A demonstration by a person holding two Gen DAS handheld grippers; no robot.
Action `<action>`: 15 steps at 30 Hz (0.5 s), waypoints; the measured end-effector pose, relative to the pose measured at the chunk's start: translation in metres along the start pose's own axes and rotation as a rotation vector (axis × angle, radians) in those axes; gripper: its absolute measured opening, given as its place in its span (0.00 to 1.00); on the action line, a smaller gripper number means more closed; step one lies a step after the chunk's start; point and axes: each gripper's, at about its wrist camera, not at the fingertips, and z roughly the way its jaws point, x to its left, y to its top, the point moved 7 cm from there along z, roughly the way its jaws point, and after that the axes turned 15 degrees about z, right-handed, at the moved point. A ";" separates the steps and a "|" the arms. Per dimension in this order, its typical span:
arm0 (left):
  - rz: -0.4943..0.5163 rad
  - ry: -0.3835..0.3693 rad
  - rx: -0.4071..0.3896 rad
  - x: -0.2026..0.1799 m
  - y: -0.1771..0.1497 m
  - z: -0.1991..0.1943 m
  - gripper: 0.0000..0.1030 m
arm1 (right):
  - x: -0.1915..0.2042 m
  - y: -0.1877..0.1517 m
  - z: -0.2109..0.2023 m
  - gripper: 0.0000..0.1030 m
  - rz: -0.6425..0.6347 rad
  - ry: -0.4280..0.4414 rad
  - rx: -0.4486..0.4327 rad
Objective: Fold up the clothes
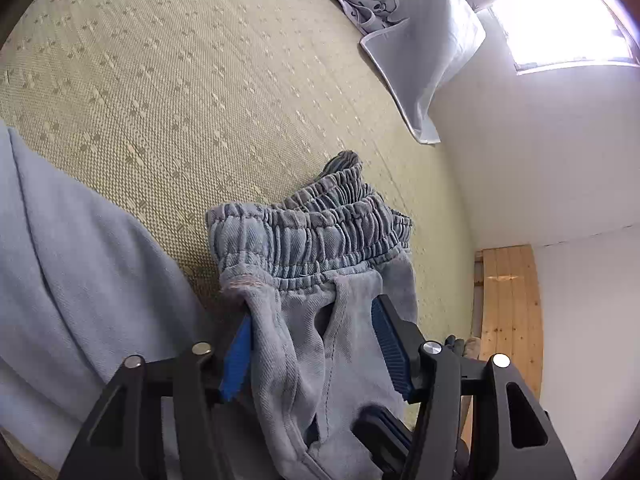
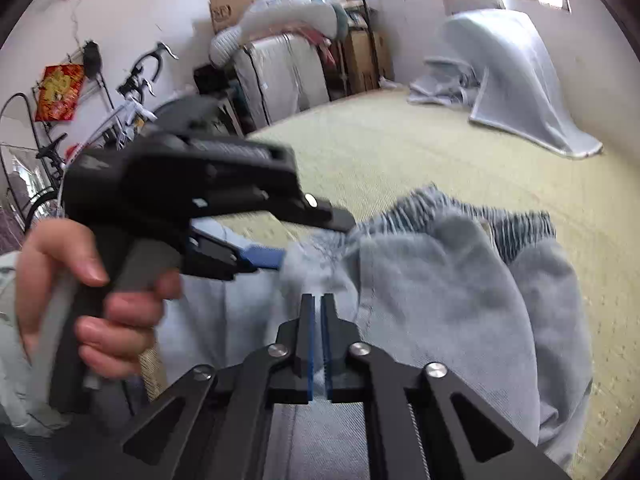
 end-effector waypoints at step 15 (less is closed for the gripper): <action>0.226 -0.132 0.002 -0.065 -0.011 -0.018 0.03 | 0.013 -0.004 -0.005 0.54 -0.054 -0.054 -0.053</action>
